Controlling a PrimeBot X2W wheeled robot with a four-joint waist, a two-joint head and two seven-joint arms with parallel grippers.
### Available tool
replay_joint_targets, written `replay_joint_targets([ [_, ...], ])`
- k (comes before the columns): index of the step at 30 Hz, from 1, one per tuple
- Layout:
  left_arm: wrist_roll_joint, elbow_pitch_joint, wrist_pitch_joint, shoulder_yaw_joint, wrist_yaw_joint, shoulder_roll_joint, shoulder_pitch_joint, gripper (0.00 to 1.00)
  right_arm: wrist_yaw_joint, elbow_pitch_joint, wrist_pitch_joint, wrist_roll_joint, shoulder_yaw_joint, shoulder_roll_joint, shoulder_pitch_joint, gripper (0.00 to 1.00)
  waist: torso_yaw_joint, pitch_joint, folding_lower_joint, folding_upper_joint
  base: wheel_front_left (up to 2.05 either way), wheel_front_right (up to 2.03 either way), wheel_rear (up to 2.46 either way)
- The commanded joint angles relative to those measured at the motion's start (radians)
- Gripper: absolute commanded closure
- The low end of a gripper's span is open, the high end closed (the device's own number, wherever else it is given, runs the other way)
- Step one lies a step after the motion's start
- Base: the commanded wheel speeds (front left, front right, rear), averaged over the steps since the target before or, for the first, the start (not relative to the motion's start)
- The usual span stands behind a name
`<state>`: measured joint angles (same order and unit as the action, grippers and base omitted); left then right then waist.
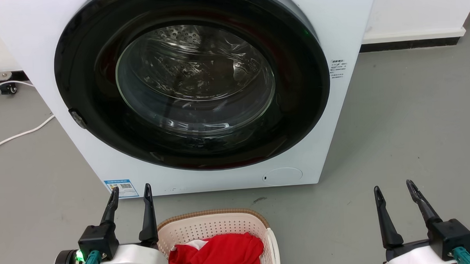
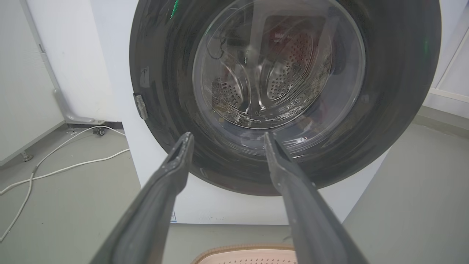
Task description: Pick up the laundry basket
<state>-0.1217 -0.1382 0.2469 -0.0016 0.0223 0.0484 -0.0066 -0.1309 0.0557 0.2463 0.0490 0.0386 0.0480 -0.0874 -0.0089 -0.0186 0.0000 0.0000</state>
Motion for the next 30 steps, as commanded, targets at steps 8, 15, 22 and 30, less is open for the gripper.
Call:
replay_joint_targets([
  [8,0.069,0.004,0.021,-0.001,-0.012,0.003,0.013,0.00,0.000,-0.014,0.021,0.034,0.007,0.004,-0.016,0.00,-0.003,-0.006,0.0000,0.0000,0.00,0.00,0.00],
  [15,0.062,-0.001,0.019,0.000,-0.015,0.003,0.014,0.00,0.000,-0.012,0.019,-0.029,0.009,0.004,-0.015,0.00,-0.004,-0.007,0.0000,0.0000,0.00,0.00,0.00],
  [22,0.058,-0.007,0.019,0.000,-0.019,0.003,0.013,0.00,0.000,-0.005,0.019,-0.081,0.010,0.003,-0.015,0.00,0.000,-0.006,0.0000,0.0000,0.00,0.00,0.00],
  [30,0.057,-0.008,0.019,0.001,-0.022,0.003,0.015,0.00,0.000,-0.001,0.019,-0.090,0.005,0.003,-0.012,0.00,0.002,-0.007,0.0000,0.0000,0.00,0.00,0.00],
])
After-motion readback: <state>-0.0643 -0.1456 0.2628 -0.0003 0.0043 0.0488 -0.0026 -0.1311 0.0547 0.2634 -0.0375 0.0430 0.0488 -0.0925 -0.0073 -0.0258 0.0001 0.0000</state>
